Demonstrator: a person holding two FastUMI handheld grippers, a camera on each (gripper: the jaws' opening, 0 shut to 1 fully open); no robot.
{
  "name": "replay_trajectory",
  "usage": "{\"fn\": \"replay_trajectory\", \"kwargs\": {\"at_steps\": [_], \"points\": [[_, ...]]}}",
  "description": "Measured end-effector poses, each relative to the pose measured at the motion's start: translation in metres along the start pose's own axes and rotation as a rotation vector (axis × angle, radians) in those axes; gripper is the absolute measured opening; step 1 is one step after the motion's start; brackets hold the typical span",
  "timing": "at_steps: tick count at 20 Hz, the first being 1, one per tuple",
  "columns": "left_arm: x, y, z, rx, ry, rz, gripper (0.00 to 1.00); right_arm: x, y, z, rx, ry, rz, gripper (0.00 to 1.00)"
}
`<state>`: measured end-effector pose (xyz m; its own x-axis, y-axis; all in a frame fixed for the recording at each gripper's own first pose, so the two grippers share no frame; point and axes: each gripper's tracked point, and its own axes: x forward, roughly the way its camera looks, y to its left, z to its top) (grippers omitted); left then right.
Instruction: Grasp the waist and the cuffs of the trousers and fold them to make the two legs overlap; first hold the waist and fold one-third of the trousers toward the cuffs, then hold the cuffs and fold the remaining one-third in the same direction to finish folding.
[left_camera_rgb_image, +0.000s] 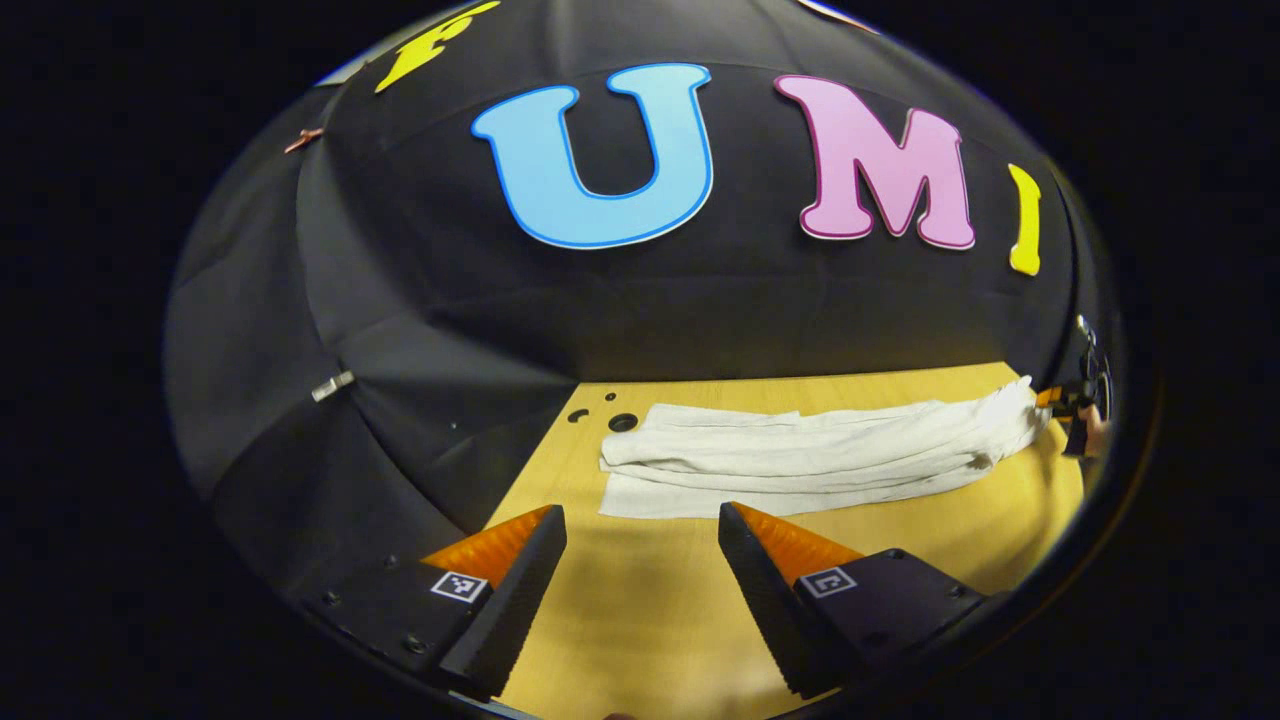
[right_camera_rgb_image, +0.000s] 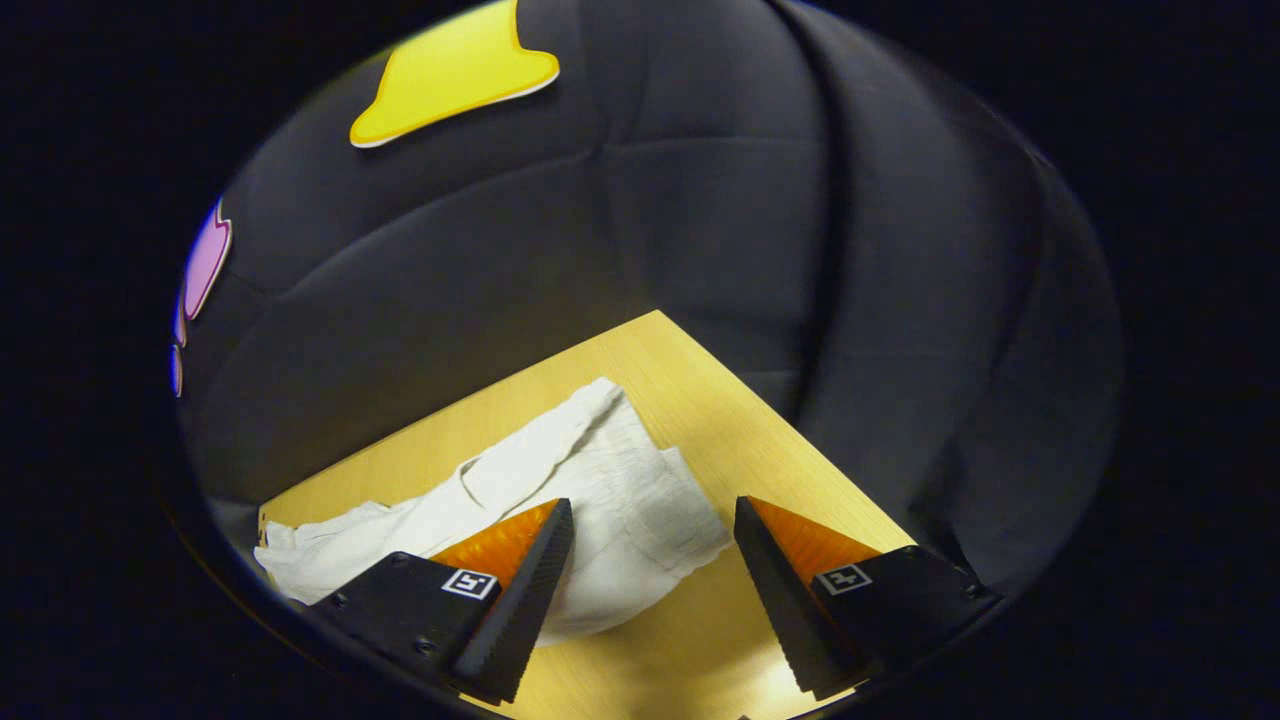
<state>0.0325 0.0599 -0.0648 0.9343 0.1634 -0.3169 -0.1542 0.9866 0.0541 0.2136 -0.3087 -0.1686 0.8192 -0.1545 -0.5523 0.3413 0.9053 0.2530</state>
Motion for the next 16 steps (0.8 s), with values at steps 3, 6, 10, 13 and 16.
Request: {"fn": "replay_trajectory", "kwargs": {"at_steps": [3,6,10,13,16], "points": [[-0.005,0.006,-0.006,-0.046,0.009,0.02,0.97,0.008,-0.001,-0.014,0.049,0.037,-0.012,0.99],[-0.014,0.011,-0.01,-0.059,0.006,0.042,0.98,0.01,0.003,-0.018,0.066,0.046,-0.017,0.99],[-0.019,0.009,-0.021,-0.049,0.015,0.049,0.98,0.014,-0.001,-0.023,0.058,0.053,-0.052,0.86],[-0.021,0.005,-0.023,-0.076,-0.006,0.053,0.98,0.018,0.003,-0.023,0.133,0.089,0.0,0.55],[-0.023,0.0,-0.033,-0.074,0.012,0.046,0.98,0.018,0.005,-0.027,0.153,0.11,0.019,0.24]]}}
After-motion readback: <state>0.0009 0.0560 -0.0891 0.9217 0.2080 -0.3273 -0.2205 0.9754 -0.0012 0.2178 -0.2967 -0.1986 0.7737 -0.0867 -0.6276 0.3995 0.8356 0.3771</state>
